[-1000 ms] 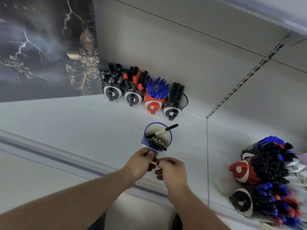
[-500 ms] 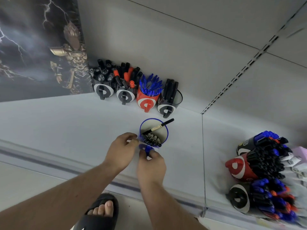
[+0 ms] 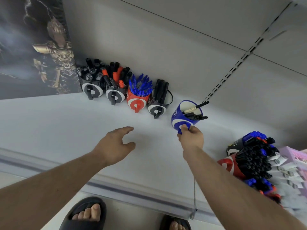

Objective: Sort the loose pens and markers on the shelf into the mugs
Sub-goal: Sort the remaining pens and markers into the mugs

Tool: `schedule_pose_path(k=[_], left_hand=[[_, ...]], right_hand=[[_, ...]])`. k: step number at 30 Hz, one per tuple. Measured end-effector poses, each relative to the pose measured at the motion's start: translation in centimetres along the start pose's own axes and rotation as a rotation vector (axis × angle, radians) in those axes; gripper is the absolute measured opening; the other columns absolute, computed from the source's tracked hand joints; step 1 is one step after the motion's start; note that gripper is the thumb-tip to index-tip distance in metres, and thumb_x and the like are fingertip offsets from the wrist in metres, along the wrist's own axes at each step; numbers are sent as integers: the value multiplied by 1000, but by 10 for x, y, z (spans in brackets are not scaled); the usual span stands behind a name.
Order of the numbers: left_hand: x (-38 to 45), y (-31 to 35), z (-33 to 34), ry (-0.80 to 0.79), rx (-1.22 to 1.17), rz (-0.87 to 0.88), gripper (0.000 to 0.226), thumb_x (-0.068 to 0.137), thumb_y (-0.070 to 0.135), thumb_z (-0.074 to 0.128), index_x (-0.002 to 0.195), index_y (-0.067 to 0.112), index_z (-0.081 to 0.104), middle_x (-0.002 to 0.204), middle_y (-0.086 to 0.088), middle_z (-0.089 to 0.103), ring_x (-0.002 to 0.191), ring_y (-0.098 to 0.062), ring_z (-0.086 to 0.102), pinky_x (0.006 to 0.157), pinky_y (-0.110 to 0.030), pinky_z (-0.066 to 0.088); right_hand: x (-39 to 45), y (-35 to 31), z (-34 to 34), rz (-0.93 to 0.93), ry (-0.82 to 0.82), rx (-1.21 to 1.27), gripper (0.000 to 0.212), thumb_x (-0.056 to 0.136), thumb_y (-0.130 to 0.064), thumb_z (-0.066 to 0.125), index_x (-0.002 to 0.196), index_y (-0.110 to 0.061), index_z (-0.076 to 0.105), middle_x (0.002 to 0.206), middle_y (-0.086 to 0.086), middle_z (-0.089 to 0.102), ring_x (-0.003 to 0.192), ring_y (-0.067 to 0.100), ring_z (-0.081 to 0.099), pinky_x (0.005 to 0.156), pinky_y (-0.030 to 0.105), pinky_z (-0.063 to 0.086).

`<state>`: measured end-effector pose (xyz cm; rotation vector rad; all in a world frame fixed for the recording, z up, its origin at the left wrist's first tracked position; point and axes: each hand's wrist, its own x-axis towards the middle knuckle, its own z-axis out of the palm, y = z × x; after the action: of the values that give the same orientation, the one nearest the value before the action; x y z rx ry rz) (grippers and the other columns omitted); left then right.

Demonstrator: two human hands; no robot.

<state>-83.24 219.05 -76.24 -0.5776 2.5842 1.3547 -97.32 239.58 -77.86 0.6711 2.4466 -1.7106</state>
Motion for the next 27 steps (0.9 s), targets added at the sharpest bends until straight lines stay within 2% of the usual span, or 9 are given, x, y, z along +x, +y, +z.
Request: schedule_pose_path(k=[2,5,7,10,17,19,23,25,27], left_hand=[[0,0,0,-3,43,8,58,92,31,61,146,34,41,149,11,44,135,-13,42,105,-24,34],[0,2,1,-3,94,23,58,92,30,60,146,33,40,147,12,45,135,-12,41,107,-25,35],[2,3,2,-2,119,33,58,92,30,60,146,33,41,146,13,46,134,-11,41,106,-24,35],[3,6,3,-12,142,53,58,92,31,60,146,33,40,145,14,47,132,-10,43,104,-22,36],[-2,18,2,-58,205,126,55,93,31,59,145,32,40,140,19,49,126,-8,46,103,-22,38],[-5,23,-1,-87,226,145,55,94,30,58,145,32,39,138,20,50,122,-7,48,101,-22,39],[-17,51,-15,-166,342,225,51,93,29,59,142,31,42,136,18,52,118,-8,53,100,-26,42],[-26,77,-20,-225,388,247,47,93,28,58,138,31,45,132,19,55,118,-7,53,99,-27,44],[-36,108,-20,-286,430,270,43,92,27,57,133,31,49,128,18,57,116,-6,54,98,-27,46]], right_hand=[[22,-3,7,14,0,-53,13,91,-35,61,89,-22,64,86,3,72,87,29,70,84,43,57],[40,-5,17,18,-10,-80,20,91,-37,60,106,-23,66,105,6,71,95,28,68,78,37,56],[44,-6,21,7,-29,-105,16,94,-36,58,102,-24,65,104,6,69,95,27,67,69,31,50],[50,-6,28,-11,-40,-114,18,95,-34,57,81,-25,60,93,6,68,90,28,67,67,31,50],[63,-4,42,-45,-95,-177,17,94,-32,57,81,-22,61,95,7,69,91,27,68,74,38,54],[60,-6,38,-29,-125,-176,17,92,-36,59,94,-20,65,98,6,69,90,24,66,70,34,52],[28,-17,7,28,-120,-125,51,87,-47,65,130,-22,55,114,4,66,100,23,66,79,34,52],[0,-19,-18,2,-99,-70,48,88,-44,65,129,-20,56,117,2,65,100,23,67,84,38,55],[-32,-18,-46,-26,-89,-7,36,91,-36,63,120,-16,62,106,-1,69,90,20,70,85,37,57]])
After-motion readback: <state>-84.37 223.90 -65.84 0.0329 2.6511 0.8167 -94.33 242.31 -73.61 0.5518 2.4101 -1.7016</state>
